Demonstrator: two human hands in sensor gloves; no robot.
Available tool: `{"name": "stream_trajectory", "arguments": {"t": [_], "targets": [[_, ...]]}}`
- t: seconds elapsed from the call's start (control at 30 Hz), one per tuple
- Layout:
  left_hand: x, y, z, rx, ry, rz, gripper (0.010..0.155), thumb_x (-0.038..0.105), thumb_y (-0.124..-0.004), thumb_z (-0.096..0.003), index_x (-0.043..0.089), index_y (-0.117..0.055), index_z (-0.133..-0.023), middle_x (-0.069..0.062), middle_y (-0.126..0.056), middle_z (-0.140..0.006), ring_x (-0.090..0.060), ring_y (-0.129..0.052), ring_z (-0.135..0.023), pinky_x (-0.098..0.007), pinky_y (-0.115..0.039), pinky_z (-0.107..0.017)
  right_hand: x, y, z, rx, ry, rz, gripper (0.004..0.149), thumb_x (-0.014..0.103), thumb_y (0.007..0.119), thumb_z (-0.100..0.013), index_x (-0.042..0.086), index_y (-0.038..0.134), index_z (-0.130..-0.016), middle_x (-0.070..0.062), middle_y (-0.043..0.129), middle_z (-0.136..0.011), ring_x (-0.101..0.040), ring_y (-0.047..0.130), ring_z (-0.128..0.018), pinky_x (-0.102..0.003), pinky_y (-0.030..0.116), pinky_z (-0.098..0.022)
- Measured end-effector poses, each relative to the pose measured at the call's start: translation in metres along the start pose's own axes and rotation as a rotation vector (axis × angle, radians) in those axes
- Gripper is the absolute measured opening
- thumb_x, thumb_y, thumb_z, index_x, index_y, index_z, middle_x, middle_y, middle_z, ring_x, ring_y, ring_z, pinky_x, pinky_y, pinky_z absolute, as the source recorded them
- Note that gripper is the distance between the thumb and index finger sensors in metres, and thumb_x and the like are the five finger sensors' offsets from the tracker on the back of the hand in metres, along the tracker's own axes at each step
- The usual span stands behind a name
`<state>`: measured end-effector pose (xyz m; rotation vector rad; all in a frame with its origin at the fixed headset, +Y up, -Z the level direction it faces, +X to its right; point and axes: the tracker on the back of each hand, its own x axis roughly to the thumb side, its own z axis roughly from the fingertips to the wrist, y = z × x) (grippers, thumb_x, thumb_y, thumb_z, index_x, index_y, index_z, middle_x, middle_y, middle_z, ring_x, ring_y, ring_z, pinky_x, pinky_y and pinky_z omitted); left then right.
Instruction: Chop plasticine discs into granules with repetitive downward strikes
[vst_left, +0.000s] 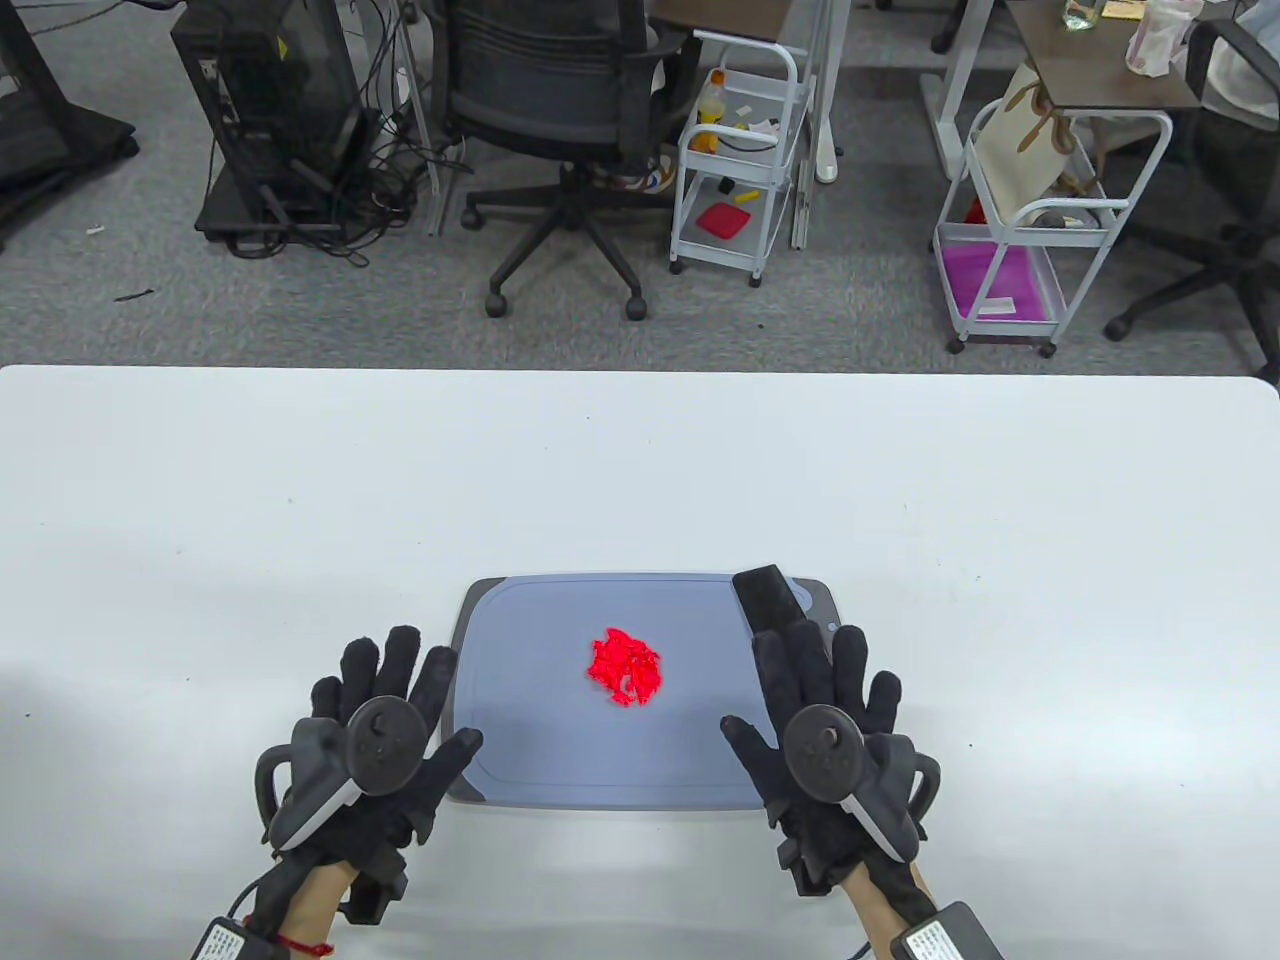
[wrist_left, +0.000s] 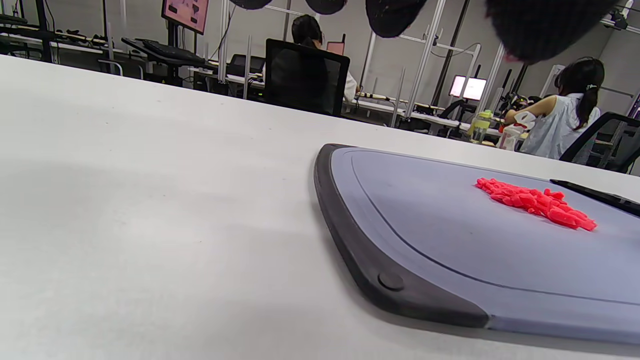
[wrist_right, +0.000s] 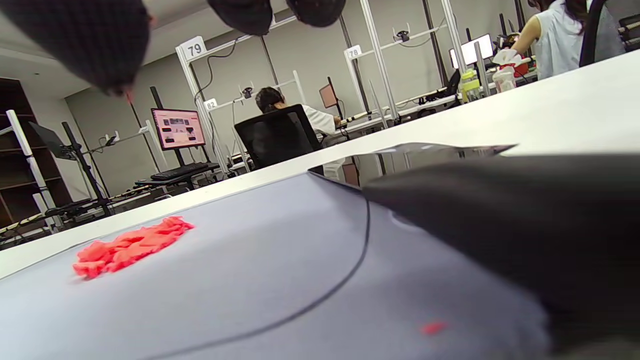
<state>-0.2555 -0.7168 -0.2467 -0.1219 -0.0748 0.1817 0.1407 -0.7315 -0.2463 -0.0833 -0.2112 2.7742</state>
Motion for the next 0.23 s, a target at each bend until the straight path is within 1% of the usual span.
{"name": "stream_trajectory", "arguments": {"t": [0.07, 0.23], "targets": [[0.0003, 0.0000, 0.0003, -0.007, 0.001, 0.005, 0.079, 0.071, -0.057, -0.0467, 0.040, -0.039, -0.117, 0.001, -0.024, -0.131, -0.045, -0.031, -0.117, -0.069, -0.033, -0.077, -0.0011, -0.0002, -0.0003, -0.012, 0.000, -0.022, 0.080, 0.067, 0.075, -0.039, 0.044, 0.047, -0.110, 0.006, 0.042, -0.120, -0.036, 0.024, -0.115, -0.068, 0.028, -0.074], [0.0023, -0.0020, 0.0002, -0.023, -0.002, -0.003, 0.080, 0.071, -0.058, -0.0468, 0.040, -0.038, -0.117, 0.000, -0.024, -0.131, -0.045, -0.032, -0.117, -0.068, -0.033, -0.077, -0.0006, -0.0001, 0.0020, -0.011, 0.001, -0.004, 0.079, 0.066, 0.074, -0.040, 0.044, 0.047, -0.110, 0.005, 0.044, -0.119, -0.037, 0.027, -0.115, -0.069, 0.031, -0.074]]}}
